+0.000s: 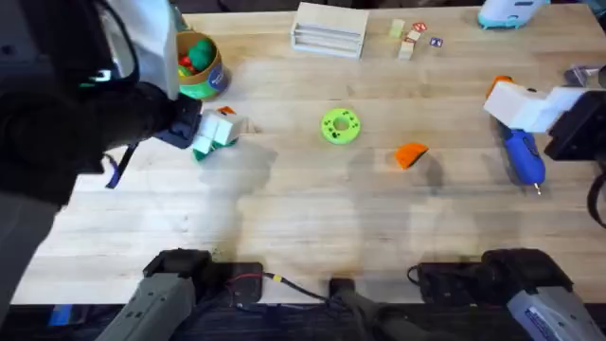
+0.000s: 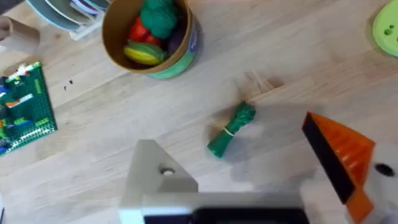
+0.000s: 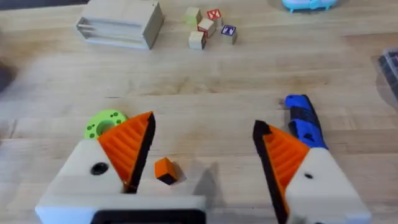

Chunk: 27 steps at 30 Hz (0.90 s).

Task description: Pick up the gripper from the table and insert it into the empty holder that is missing its gripper. Then pick up a screw, insert it into the mounting hole, and use the screwdriver to tighten it. Finally, clean up the table by picking up the vegetable and placing it into the bucket.

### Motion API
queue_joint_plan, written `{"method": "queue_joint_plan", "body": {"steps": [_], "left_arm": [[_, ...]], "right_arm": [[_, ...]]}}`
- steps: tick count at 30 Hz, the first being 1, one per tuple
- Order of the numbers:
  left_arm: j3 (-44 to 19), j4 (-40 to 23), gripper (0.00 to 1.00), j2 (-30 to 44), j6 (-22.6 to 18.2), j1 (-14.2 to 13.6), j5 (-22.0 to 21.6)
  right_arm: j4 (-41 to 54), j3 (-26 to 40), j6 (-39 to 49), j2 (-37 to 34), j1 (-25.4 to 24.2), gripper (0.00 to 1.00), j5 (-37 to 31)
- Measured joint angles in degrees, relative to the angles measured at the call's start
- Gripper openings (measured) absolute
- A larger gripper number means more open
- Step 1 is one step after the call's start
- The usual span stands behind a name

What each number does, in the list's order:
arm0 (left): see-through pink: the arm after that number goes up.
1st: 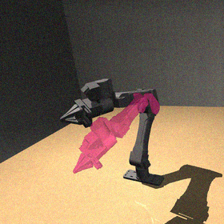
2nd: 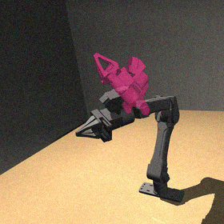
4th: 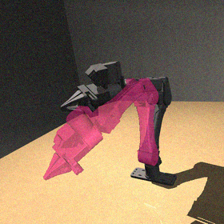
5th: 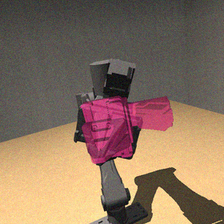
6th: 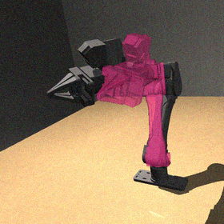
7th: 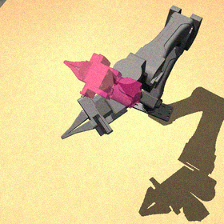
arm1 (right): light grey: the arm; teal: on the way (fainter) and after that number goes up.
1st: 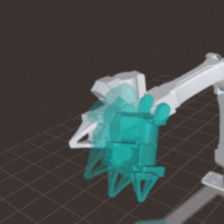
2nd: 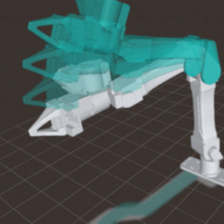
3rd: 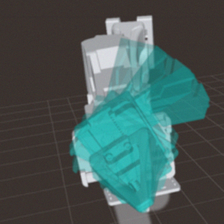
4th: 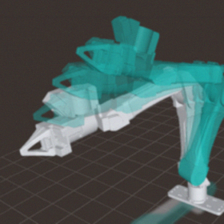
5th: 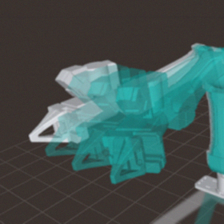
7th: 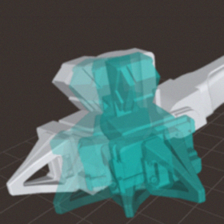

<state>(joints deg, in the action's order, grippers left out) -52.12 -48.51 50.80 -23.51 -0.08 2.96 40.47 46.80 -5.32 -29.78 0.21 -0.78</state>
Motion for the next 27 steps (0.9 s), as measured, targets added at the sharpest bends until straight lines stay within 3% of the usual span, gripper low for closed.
{"method": "queue_joint_plan", "body": {"steps": [6,18,19,24,25,27], "left_arm": [[-0.1,-3.6,0.993,12.5,-1.0,0.0,0.0],[-0.1,-3.2,0.981,26.5,-1.1,0.0,0.0],[-0.1,-3.1,0.874,27.3,-1.1,0.0,0.0],[-0.1,-3.1,0.088,28.2,-1.2,0.0,0.1],[-0.1,-3.1,0.024,27.9,-1.4,0.0,0.2],[-0.1,-3.1,0.006,26.7,-1.4,-0.3,0.7]], "right_arm": [[2.0,0.5,0.7,-1.8,0.0,0.992,0.0],[2.0,0.5,4.7,-1.8,0.0,0.992,0.0],[2.0,0.5,4.9,-1.8,0.0,0.992,0.0],[2.0,0.5,5.4,-1.8,0.0,0.992,0.0],[2.0,0.5,5.4,-1.8,0.0,0.992,0.0],[2.0,0.5,5.4,-1.8,0.0,0.993,0.0]]}}
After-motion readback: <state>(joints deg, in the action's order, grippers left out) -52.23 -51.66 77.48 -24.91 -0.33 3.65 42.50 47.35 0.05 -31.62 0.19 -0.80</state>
